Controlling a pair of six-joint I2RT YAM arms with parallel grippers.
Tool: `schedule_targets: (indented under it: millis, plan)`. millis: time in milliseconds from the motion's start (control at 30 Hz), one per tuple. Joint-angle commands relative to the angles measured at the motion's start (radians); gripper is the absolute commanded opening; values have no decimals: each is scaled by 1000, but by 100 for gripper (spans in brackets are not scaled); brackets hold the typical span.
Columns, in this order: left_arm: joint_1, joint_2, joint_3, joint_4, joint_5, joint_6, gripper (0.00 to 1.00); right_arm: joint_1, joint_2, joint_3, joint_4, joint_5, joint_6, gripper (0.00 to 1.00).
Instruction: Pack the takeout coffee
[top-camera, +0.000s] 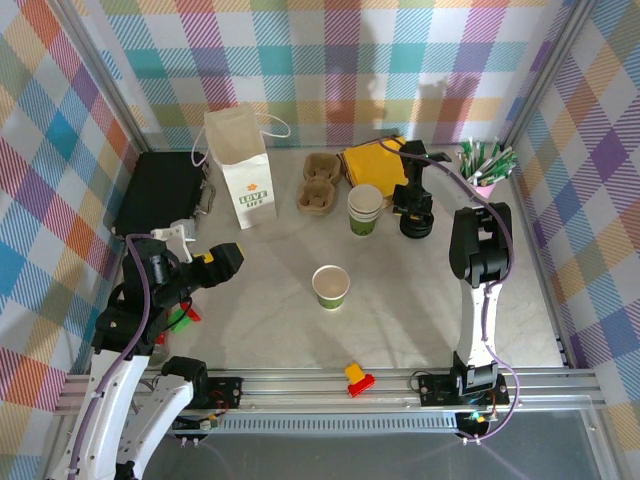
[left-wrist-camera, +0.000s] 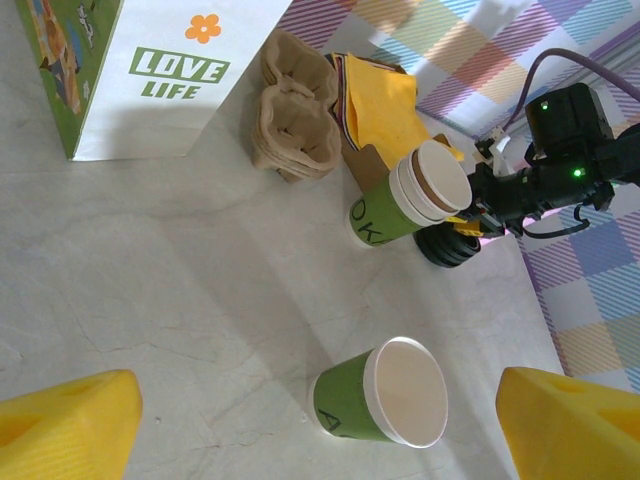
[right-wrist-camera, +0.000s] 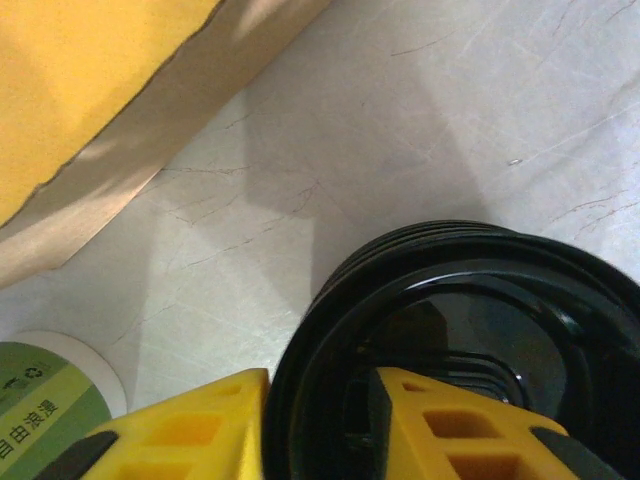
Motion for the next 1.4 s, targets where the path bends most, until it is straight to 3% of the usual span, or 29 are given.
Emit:
schedule_targets:
  millis: [0,333,600,800,933,1100,1233,1367]
  plan:
    - [-8,-11,5,-27,-11,18,91,-4,10,27,-30,3,-9,28]
    - [-7,-12,4,-29,-12,18,91,-4,-61,20,-38,4,-21,11]
    - [-7,-12,25,-32,-3,25,91,-6,-243,-10,-29,-65,-9,8]
    - [-9,-14,40,-11,31,21,90,-14,-477,-127,79,-283,82,8]
    - [-27,-16,58,23,49,-9,88,-17,-633,-238,207,-492,209,8]
    - [-97,-15,78,80,34,-40,85,-15,-788,-446,517,-771,470,10]
    - [-206,3,83,134,-18,-36,84,-4,-877,-598,713,-838,659,10]
    - [-373,73,72,204,-118,-13,84,34,-948,-703,815,-832,769,10]
